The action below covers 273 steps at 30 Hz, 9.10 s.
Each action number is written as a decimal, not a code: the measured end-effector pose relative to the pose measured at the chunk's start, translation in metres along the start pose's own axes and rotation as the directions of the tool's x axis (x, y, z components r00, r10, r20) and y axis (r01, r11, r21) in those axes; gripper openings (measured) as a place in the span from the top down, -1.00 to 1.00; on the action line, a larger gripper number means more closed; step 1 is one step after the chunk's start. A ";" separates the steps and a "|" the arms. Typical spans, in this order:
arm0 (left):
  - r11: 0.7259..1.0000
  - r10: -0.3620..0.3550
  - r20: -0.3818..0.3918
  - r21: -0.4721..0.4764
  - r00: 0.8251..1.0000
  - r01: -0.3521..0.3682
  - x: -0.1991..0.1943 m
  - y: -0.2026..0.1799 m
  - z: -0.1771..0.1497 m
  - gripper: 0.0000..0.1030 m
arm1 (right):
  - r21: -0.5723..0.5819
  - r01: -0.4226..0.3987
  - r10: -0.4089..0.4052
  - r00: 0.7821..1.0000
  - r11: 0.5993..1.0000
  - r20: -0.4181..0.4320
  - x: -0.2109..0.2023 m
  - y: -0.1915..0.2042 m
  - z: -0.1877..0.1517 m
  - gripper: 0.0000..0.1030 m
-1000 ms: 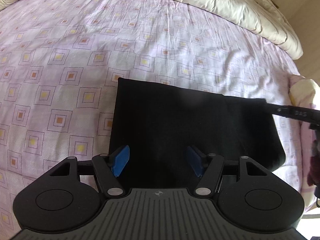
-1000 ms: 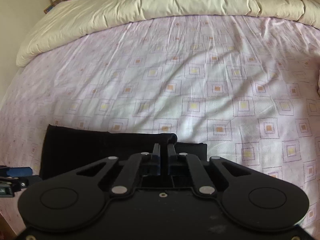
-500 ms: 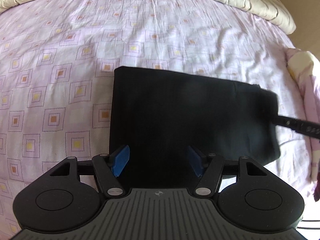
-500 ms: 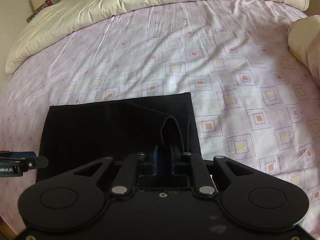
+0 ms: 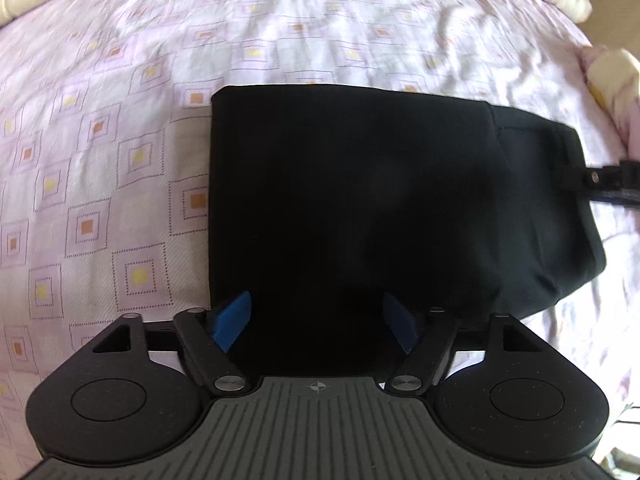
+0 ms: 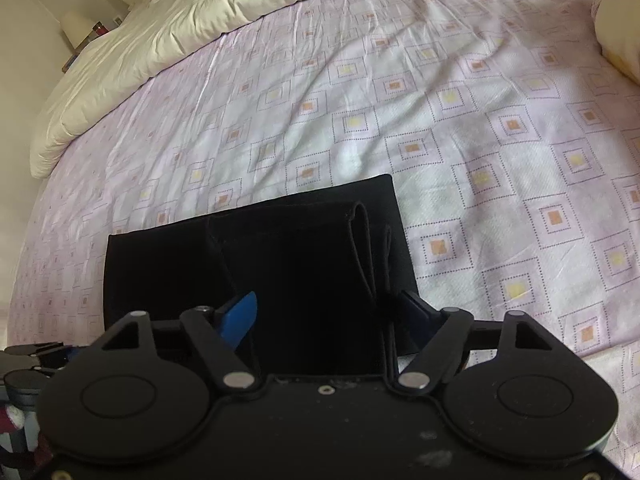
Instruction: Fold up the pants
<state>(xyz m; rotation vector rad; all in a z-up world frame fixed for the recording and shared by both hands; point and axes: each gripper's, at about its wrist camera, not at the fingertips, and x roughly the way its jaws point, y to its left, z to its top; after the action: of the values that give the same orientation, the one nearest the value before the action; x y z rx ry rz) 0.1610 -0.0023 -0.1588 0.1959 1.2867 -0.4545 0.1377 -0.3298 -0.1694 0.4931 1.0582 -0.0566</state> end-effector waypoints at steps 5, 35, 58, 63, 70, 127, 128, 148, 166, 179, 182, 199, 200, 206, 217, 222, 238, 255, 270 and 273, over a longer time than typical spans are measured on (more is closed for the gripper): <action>0.998 0.042 0.037 0.054 0.998 -0.044 0.005 -0.014 -0.007 -0.68 | 0.026 -0.007 0.008 1.000 1.000 -0.013 0.009 -0.006 0.002 -0.58; 0.980 0.166 0.250 0.067 0.954 -0.188 -0.044 -0.037 0.038 -0.15 | -0.191 0.238 -0.212 0.966 0.952 0.148 -0.009 0.044 0.038 0.02; 0.975 0.166 0.121 -0.168 0.979 -0.145 -0.006 0.045 0.089 -0.13 | -0.344 0.204 -0.187 0.979 0.916 0.082 0.044 0.070 0.051 0.16; 0.979 0.132 0.094 -0.165 0.987 -0.116 -0.025 0.034 0.055 -0.13 | -0.362 0.199 -0.179 0.980 0.911 0.089 0.020 0.073 0.022 -0.80; 0.967 0.113 -0.022 -0.229 0.993 -0.115 -0.007 0.030 0.013 -0.23 | -0.241 0.237 -0.259 0.964 0.941 -0.062 0.025 0.042 -0.022 -0.91; 0.972 0.148 0.148 -0.202 0.978 -0.117 -0.025 0.017 0.045 0.80 | 0.110 -0.020 0.020 1.000 0.994 0.000 -0.003 0.003 0.011 0.51; 0.972 0.156 0.154 -0.200 0.976 -0.124 -0.030 0.020 0.042 0.80 | 0.113 -0.024 0.024 1.000 0.993 0.000 -0.004 0.011 0.010 0.51; 0.899 0.320 0.083 -0.342 0.944 -0.274 -0.076 0.308 -0.014 0.66 | -0.217 -0.105 0.078 0.988 0.970 -0.131 0.135 0.347 -0.002 0.40; 0.964 0.230 0.285 -0.199 0.931 -0.178 -0.109 0.250 -0.054 0.61 | -0.371 -0.070 0.063 0.998 0.926 -0.031 0.080 0.415 -0.067 0.88; 0.970 0.202 0.182 -0.175 0.962 -0.171 -0.089 0.263 -0.054 0.62 | -0.338 0.022 -0.061 0.993 0.941 -0.105 0.086 0.380 -0.069 0.85; 0.962 0.214 0.236 -0.221 0.948 -0.163 -0.100 0.274 -0.034 0.62 | -0.337 0.015 -0.030 0.999 0.941 -0.039 0.077 0.387 -0.051 0.80; 0.935 0.286 0.151 -0.262 0.946 -0.241 -0.052 0.307 0.001 0.63 | -0.277 0.145 -0.172 0.982 0.950 -0.074 0.148 0.383 0.004 1.00; 0.935 0.272 0.155 -0.277 0.950 -0.223 -0.056 0.308 0.001 0.62 | -0.271 0.128 -0.151 0.986 0.954 -0.067 0.141 0.383 0.003 0.86; 0.909 0.299 0.193 -0.355 0.934 -0.218 -0.098 0.299 -0.024 0.62 | -0.356 0.107 -0.089 0.994 0.928 0.067 0.075 0.396 -0.018 0.05; 0.880 0.343 0.221 -0.415 0.913 -0.231 -0.158 0.218 -0.078 0.61 | -0.350 0.022 0.044 0.983 0.936 0.181 -0.029 0.371 -0.096 -0.50; 0.885 0.328 0.227 -0.414 0.917 -0.214 -0.176 0.177 -0.093 0.60 | -0.348 0.010 0.066 0.976 0.937 0.206 -0.065 0.352 -0.122 -0.71; 0.877 0.384 0.269 -0.405 0.883 -0.258 -0.213 0.099 -0.132 0.60 | -0.428 -0.020 0.111 0.976 0.904 0.189 -0.130 0.327 -0.173 -0.78; 0.875 0.394 0.284 -0.406 0.874 -0.262 -0.222 0.079 -0.157 0.60 | -0.426 0.016 0.091 0.969 0.904 0.230 -0.164 0.320 -0.205 -0.97; 0.867 0.416 0.290 -0.411 0.862 -0.281 -0.227 0.079 -0.166 0.59 | -0.401 0.023 0.084 0.965 0.916 0.248 -0.174 0.314 -0.216 -0.97; 0.867 0.417 0.291 -0.412 0.861 -0.281 -0.228 0.078 -0.168 0.59 | -0.405 0.023 0.085 0.965 0.914 0.246 -0.175 0.314 -0.218 -0.97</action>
<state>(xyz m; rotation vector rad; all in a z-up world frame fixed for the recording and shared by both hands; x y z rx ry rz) -0.0005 0.1818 0.0031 0.0335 0.9076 0.0695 -0.0410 0.0076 0.0065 0.1187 0.7749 0.1241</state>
